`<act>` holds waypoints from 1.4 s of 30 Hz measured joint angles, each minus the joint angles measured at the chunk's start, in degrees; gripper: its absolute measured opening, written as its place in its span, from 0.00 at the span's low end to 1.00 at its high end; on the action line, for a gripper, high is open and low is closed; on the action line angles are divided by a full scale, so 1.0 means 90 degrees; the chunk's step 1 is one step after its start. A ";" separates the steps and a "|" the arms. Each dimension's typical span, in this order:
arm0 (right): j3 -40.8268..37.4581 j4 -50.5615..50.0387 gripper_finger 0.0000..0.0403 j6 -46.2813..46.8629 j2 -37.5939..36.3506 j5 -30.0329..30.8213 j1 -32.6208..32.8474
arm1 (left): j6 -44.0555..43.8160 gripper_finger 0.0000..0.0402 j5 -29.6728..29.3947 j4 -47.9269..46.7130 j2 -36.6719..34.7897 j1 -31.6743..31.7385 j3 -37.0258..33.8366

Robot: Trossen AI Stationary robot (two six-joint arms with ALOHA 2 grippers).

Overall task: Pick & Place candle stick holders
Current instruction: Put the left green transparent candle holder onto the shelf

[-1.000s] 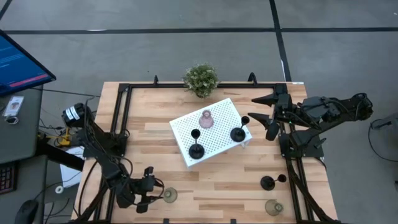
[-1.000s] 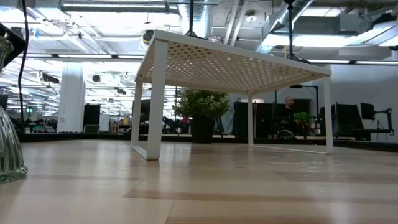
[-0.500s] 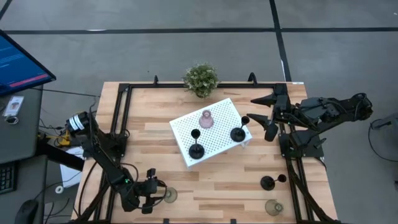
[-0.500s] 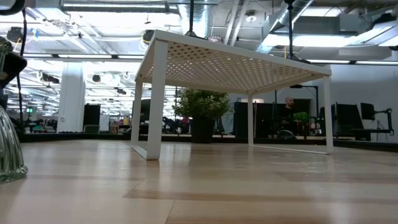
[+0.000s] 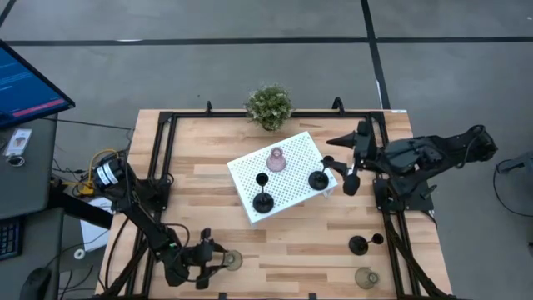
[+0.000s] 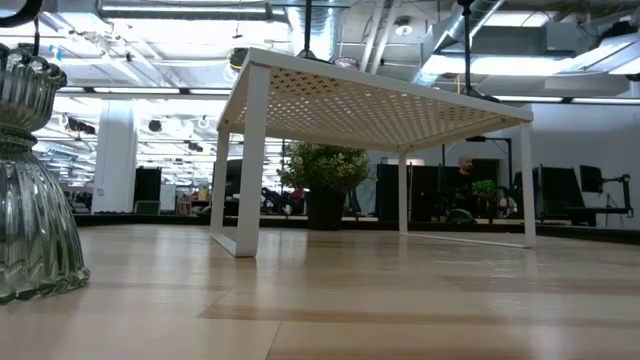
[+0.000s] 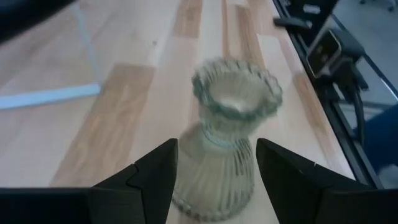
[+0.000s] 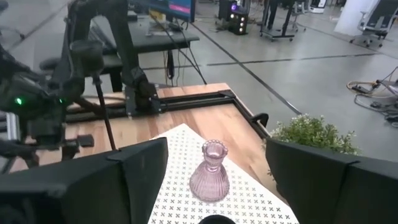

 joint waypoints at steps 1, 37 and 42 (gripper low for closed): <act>0.0000 0.0001 0.66 -0.0018 0.0030 -0.0001 0.0000 | 0.0005 0.55 -0.0090 0.0031 0.0000 0.0002 0.0000; 0.0000 0.0034 0.66 0.0033 -0.0191 -0.0149 0.0003 | 0.0950 0.54 -0.0675 0.1860 0.0702 0.0583 0.0002; 0.0000 0.0034 0.66 0.0033 -0.0192 -0.0149 0.0005 | 0.0949 0.45 -0.0691 0.1940 0.0760 0.0607 0.0002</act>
